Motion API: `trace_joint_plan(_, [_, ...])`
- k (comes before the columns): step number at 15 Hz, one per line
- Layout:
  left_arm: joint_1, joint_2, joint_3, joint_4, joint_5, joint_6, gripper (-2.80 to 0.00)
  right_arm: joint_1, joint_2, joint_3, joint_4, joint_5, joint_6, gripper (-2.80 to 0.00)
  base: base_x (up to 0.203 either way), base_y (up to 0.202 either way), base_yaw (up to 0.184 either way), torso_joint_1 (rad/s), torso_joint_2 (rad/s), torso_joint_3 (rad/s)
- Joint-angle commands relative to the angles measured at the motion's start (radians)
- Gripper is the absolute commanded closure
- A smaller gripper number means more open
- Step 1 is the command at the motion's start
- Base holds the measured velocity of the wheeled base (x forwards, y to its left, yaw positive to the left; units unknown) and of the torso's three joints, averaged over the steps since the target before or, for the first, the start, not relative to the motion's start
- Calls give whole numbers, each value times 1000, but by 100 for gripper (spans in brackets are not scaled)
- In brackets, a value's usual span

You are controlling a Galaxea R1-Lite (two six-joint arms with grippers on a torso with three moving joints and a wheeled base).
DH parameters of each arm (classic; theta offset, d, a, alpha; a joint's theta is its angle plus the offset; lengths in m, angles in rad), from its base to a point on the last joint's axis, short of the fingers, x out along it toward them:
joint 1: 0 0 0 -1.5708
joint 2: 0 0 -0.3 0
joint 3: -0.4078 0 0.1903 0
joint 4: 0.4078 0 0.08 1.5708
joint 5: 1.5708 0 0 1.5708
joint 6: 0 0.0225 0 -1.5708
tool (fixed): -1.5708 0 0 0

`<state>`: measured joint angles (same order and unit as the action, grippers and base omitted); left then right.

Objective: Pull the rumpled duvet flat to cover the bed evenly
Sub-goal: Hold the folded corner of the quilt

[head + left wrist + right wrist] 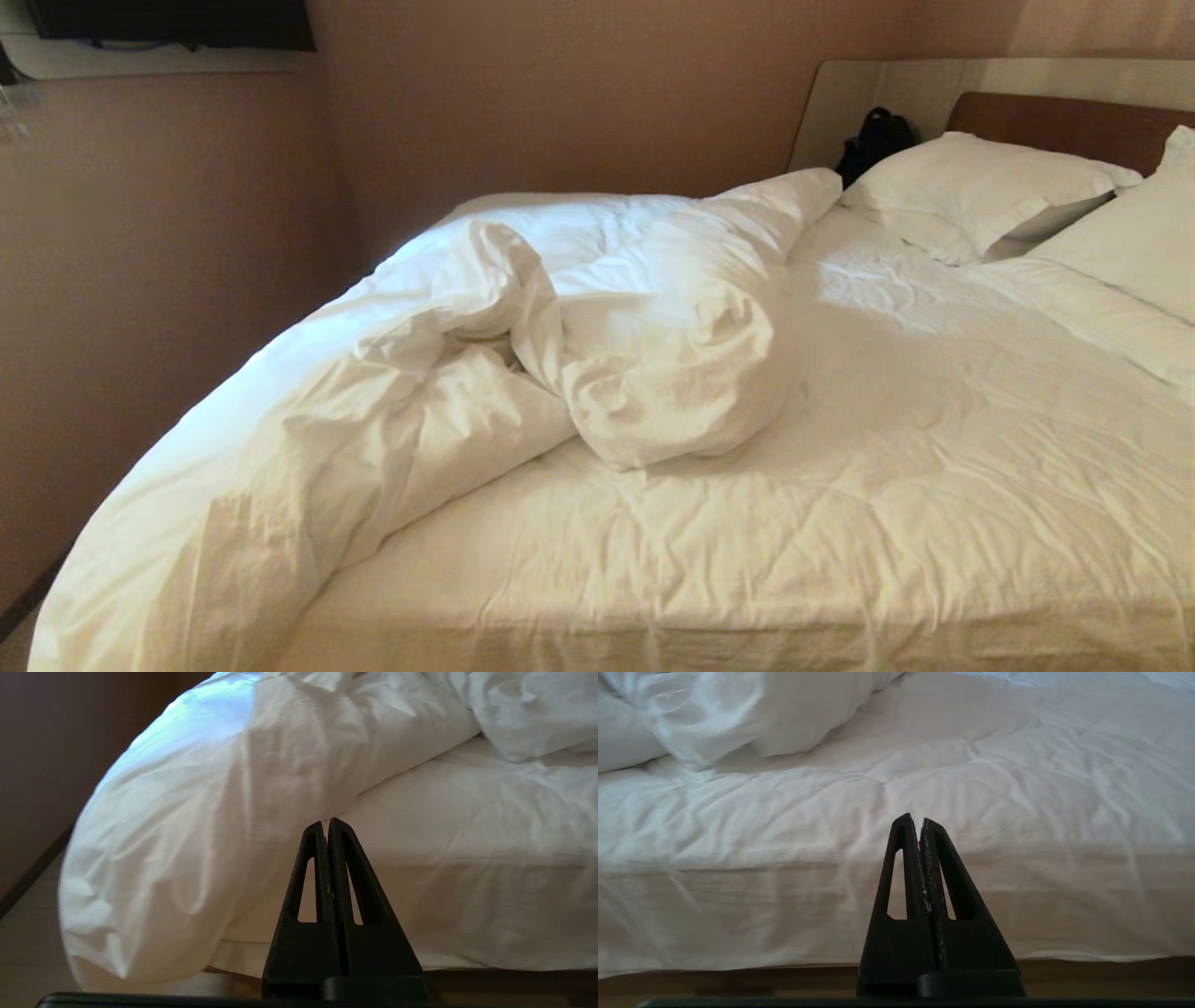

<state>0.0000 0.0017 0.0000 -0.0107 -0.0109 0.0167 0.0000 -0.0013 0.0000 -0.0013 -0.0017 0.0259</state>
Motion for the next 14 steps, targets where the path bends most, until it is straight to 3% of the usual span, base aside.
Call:
trace_joint_plan(1, [0, 1, 0, 0, 0, 0, 0, 0, 1, 0, 0, 0, 0, 0, 0, -194, 2, -1, -1, 2])
trace_joint_plan(11, [0, 1, 0, 1, 0, 0, 0, 0, 1, 0, 0, 0, 0, 0, 0, -193, 0, 2, 2, 2])
trace_joint_plan(14, [0, 0, 0, 1, 0, -4, 0, 0, 1, 0, 0, 0, -1, 0, 0, -65, 0, 0, 2, 2])
